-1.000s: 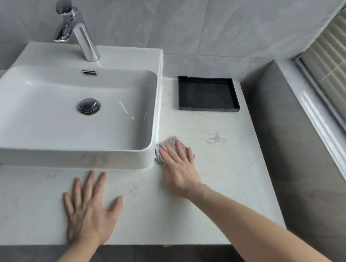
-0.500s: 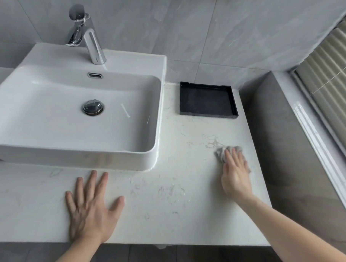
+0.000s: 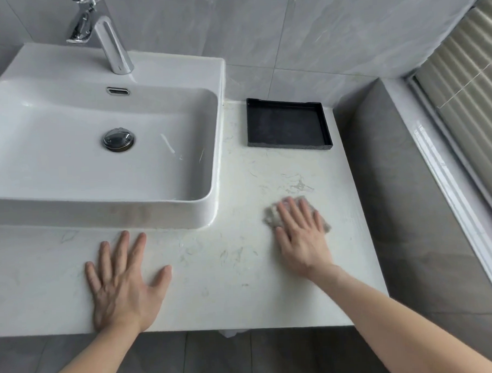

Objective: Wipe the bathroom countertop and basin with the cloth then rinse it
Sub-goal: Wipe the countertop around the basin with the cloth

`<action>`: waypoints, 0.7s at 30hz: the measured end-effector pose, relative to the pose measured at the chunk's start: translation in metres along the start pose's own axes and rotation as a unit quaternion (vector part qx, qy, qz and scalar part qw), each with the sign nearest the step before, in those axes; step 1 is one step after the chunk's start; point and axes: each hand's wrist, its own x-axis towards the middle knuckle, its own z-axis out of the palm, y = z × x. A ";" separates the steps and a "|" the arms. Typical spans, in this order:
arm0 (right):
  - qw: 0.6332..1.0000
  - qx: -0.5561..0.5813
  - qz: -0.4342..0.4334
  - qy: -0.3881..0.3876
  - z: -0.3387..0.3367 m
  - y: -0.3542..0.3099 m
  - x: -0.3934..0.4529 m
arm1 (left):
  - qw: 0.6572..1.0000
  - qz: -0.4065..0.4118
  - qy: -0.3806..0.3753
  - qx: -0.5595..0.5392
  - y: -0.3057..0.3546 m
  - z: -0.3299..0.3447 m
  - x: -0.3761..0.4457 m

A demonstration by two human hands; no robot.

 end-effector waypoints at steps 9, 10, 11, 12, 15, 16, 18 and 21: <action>0.956 0.143 0.212 0.143 -0.036 0.049 -0.017 | 1.000 0.001 -0.001 -0.004 0.001 -0.004 -0.001; 0.956 0.168 0.191 0.144 -0.035 0.028 -0.013 | 1.000 0.001 -0.002 -0.005 0.001 -0.004 -0.001; 0.962 0.186 0.152 0.129 -0.031 0.005 -0.011 | 1.000 0.001 -0.004 -0.003 0.001 -0.004 -0.001; 0.971 0.194 0.102 0.097 -0.025 -0.019 -0.010 | 1.000 0.001 -0.005 0.000 0.001 -0.004 -0.001; 0.991 0.125 -0.043 -0.030 0.002 -0.086 -0.017 | 1.000 0.000 -0.007 0.000 0.002 -0.004 -0.001; 0.992 0.082 -0.079 -0.054 0.013 -0.101 -0.023 | 1.000 -0.001 -0.007 -0.001 0.002 -0.003 -0.001; 0.991 0.020 -0.117 -0.069 0.026 -0.111 -0.035 | 1.000 -0.002 -0.004 -0.004 0.001 -0.003 0.000; 0.994 0.022 -0.100 -0.035 0.023 -0.079 -0.045 | 1.000 0.000 -0.004 -0.004 0.001 -0.002 0.000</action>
